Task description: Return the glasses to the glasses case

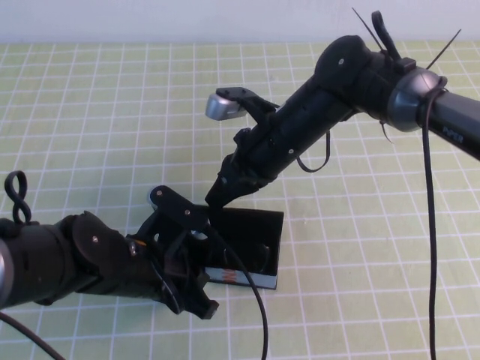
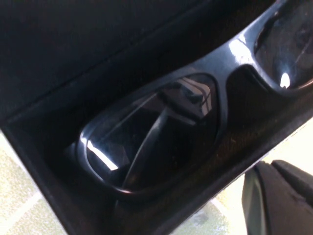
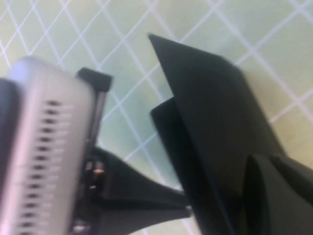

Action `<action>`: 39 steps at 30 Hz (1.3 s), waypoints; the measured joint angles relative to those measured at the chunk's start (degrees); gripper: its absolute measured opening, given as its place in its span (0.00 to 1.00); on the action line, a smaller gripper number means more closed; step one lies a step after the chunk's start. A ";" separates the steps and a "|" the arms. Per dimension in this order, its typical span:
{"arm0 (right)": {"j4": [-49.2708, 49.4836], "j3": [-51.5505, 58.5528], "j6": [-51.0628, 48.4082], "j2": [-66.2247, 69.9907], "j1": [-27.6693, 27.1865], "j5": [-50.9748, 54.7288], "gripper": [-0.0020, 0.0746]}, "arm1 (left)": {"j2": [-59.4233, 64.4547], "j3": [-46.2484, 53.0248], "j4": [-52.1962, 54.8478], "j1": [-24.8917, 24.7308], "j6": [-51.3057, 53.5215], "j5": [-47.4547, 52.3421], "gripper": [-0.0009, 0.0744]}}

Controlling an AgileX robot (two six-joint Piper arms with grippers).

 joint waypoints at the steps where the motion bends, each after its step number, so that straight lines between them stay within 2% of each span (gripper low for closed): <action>1: -0.65 0.00 0.30 -0.35 0.41 0.00 0.00 | 0.00 0.00 -0.09 0.00 0.00 0.00 0.01; 5: -3.54 0.54 2.91 -1.23 2.04 0.12 0.00 | 0.00 0.00 -0.09 0.00 0.00 0.00 0.01; 14: -5.45 9.09 3.89 -1.33 3.32 0.12 0.00 | 0.00 0.00 -0.09 0.00 1.71 1.62 0.01; 18: -5.45 9.60 3.89 -1.33 3.32 0.12 0.00 | 0.00 0.00 1.55 0.00 7.40 8.51 0.01; 21: -5.45 9.60 3.89 -1.33 3.32 0.12 0.00 | -0.36 -0.73 8.25 0.00 7.68 16.26 0.01; 23: -5.45 9.60 3.89 -1.33 3.32 0.12 0.00 | -1.09 -2.51 14.95 0.00 4.28 21.39 0.01; 27: -7.10 9.60 3.89 -2.36 2.97 0.12 0.00 | -3.05 -9.21 34.31 0.00 -10.66 34.05 0.01; 32: -11.93 9.60 5.35 -7.15 1.04 0.12 0.00 | -6.73 -18.95 53.61 0.00 -26.30 48.21 0.01; 35: -15.09 9.60 7.45 -12.30 -0.17 0.12 0.00 | -10.92 -23.54 59.31 0.00 -31.85 50.54 0.01; 39: -22.61 9.60 12.41 -19.81 -0.91 0.63 0.00 | -18.62 -25.49 59.22 0.00 -38.03 47.57 0.01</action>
